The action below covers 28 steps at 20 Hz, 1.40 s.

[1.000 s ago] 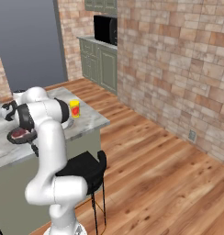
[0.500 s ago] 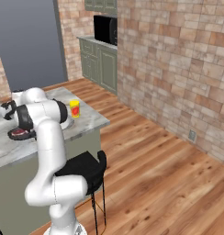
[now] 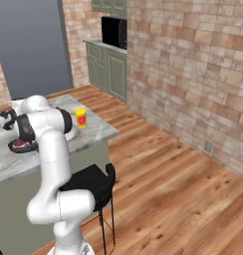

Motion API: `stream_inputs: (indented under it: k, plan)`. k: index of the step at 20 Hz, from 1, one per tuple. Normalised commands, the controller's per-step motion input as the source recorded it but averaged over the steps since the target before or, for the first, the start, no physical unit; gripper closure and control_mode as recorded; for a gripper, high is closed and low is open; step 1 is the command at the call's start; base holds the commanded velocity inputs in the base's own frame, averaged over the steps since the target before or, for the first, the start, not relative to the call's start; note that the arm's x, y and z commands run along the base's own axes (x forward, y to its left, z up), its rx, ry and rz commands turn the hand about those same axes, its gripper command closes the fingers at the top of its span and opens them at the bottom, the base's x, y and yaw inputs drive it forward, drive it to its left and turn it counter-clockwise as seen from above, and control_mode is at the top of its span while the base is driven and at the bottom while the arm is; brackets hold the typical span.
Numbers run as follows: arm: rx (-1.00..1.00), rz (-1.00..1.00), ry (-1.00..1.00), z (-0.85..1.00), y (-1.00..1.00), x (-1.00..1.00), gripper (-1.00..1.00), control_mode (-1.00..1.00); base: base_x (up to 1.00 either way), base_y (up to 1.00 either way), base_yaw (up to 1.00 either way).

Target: Pick up the pan with the steak in it and place it on the dining table. Then place the steak on the plate.

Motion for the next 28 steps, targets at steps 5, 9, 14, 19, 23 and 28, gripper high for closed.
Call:
stream_inputs:
  k: [5, 9, 14, 19, 23, 28]
  plan:
    - [0.0, 0.0, 0.0, 0.0, 0.0, 0.0, 1.0, -1.0, 0.0, 0.0, 0.0]
    - [0.02, -0.01, -0.05, 0.18, 0.0, -0.06, 1.0, -1.0, 0.0, 0.0, 0.0]
    - [0.04, -0.02, -0.1, 0.42, -0.05, -0.1, 1.0, -1.0, 0.0, 0.0, 0.0]
    - [0.02, -0.02, -0.1, 0.31, -0.26, -0.11, 1.0, -1.0, 0.0, 0.0, 0.0]
    - [0.0, 0.0, -0.1, 0.07, -0.58, -0.01, 1.0, -1.0, 0.0, 0.0, 0.0]
    - [0.02, 0.0, -0.09, 0.02, -0.74, 0.06, 1.0, -1.0, 0.0, 0.0, 0.0]
